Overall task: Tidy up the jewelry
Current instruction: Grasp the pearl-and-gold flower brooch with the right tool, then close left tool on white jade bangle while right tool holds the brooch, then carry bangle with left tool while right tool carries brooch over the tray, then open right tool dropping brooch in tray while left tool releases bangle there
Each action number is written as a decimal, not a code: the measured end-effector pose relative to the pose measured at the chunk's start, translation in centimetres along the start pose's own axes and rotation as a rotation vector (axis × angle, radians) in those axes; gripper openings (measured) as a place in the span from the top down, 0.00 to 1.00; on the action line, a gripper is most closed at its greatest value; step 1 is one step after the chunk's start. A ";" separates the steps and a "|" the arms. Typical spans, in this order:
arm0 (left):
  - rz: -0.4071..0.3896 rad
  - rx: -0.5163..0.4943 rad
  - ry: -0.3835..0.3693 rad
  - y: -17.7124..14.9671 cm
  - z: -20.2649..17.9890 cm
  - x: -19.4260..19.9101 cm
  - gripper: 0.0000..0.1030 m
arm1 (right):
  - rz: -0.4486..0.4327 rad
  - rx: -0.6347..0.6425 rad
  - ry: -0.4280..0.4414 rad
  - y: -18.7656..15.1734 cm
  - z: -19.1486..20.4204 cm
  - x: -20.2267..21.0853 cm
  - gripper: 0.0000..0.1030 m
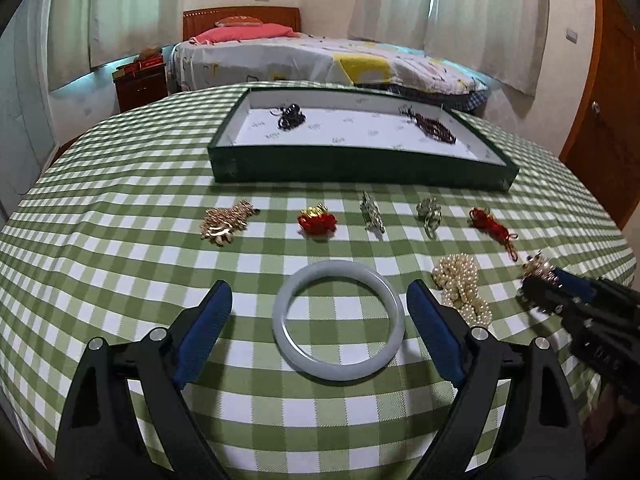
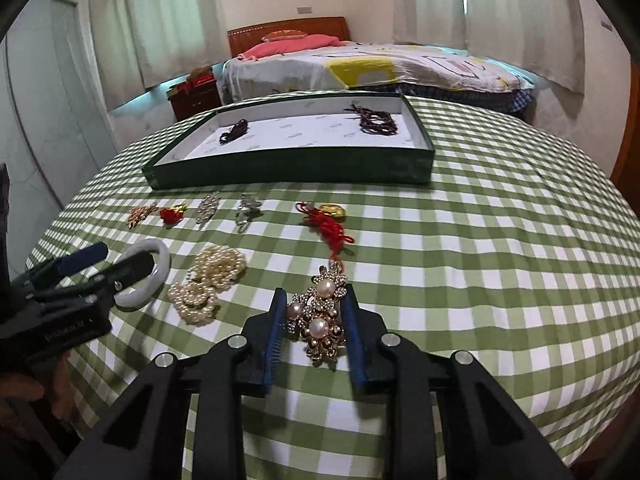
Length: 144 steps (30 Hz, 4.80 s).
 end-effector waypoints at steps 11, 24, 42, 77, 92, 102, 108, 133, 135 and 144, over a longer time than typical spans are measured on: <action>0.018 -0.038 -0.004 -0.3 -0.6 -0.6 0.33 | 0.000 -0.008 0.007 0.1 -0.1 0.0 0.72; -0.054 -0.066 -0.015 0.8 -1.0 1.2 0.33 | -0.044 -0.011 0.017 0.6 0.1 1.0 0.72; -0.112 -0.064 0.012 2.2 -0.8 2.7 0.33 | -0.114 0.007 0.022 2.1 0.7 2.4 0.72; -0.188 -0.032 -0.025 19.1 1.7 -5.7 0.33 | -0.237 0.078 0.075 19.5 5.0 -5.0 0.72; 0.062 -0.029 -0.056 21.2 2.8 -17.2 0.33 | 0.012 0.023 0.057 22.3 3.3 -14.7 0.72; 0.168 -0.013 -0.099 20.8 3.0 -20.4 0.33 | 0.196 0.018 0.018 21.4 2.6 -18.8 0.72; 0.197 0.018 -0.121 20.6 3.4 -21.3 0.33 | 0.230 0.030 0.007 21.0 2.5 -19.7 0.69; -0.061 -0.024 0.007 22.0 5.2 -12.9 0.23 | 0.037 0.033 -0.037 22.0 1.9 -14.2 0.48; -0.096 -0.027 0.019 22.1 5.1 -11.7 0.23 | 0.005 0.031 -0.027 21.8 2.0 -13.0 0.48; -0.174 -0.057 0.030 21.5 3.8 -7.7 0.23 | -0.112 0.026 -0.003 20.7 2.7 -8.6 0.48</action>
Point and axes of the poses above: each gripper's, at about its wrist camera, not at the fingertips, and x roughly against the way its jaws point, z to its left, y to its top, the point moved 6 cm from there along -x, roughly the way its jaws point, and after that the axes turned 11 degrees about -x, right-handed, at the moved point
